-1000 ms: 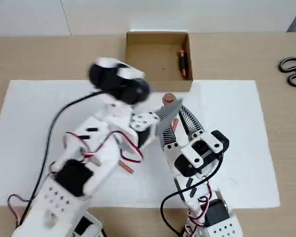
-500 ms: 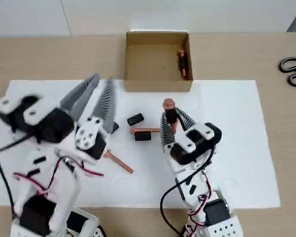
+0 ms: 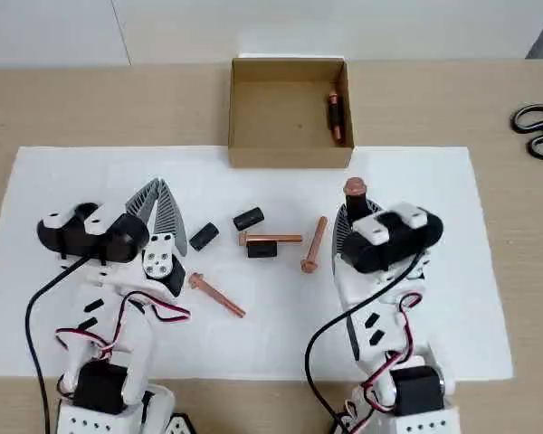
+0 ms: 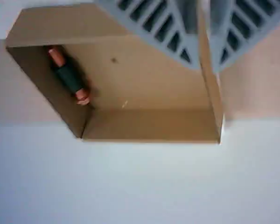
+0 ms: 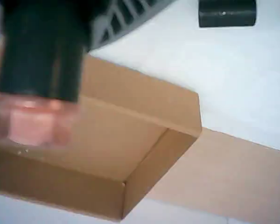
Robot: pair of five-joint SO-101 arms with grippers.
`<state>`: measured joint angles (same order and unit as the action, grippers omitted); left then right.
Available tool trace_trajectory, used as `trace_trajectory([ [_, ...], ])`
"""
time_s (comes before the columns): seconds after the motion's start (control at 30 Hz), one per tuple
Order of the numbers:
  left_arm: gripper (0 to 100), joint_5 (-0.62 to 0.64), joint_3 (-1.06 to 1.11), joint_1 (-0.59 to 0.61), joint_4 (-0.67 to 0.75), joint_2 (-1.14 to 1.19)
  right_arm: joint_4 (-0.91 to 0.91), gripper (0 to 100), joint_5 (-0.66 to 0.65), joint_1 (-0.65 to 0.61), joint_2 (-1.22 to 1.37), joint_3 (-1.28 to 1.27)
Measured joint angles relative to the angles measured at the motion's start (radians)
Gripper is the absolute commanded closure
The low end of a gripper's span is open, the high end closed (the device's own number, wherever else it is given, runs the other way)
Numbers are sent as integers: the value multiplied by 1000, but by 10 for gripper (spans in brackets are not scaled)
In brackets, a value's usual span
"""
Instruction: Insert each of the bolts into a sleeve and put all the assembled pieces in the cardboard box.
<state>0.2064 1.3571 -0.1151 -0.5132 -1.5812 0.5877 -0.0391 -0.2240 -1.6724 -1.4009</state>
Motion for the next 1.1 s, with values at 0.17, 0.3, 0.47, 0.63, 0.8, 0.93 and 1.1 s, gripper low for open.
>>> trace_trajectory([
  [0.17,994,2,87,3,106,-5,5,995,0,-2,299,203],
  [0.3,994,2,146,3,183,-5,-23,995,32,-2,621,342],
  [0.47,994,2,153,3,203,-6,-167,995,72,0,984,528],
  [0.63,994,2,153,3,203,-6,-258,995,74,-2,1312,752],
  [0.8,994,2,153,3,203,-6,-310,995,74,-2,1591,990],
  [0.93,994,2,153,3,203,-6,-334,995,74,-3,1798,1189],
  [1.1,994,2,153,3,203,-6,-334,995,74,-3,2036,1436],
])
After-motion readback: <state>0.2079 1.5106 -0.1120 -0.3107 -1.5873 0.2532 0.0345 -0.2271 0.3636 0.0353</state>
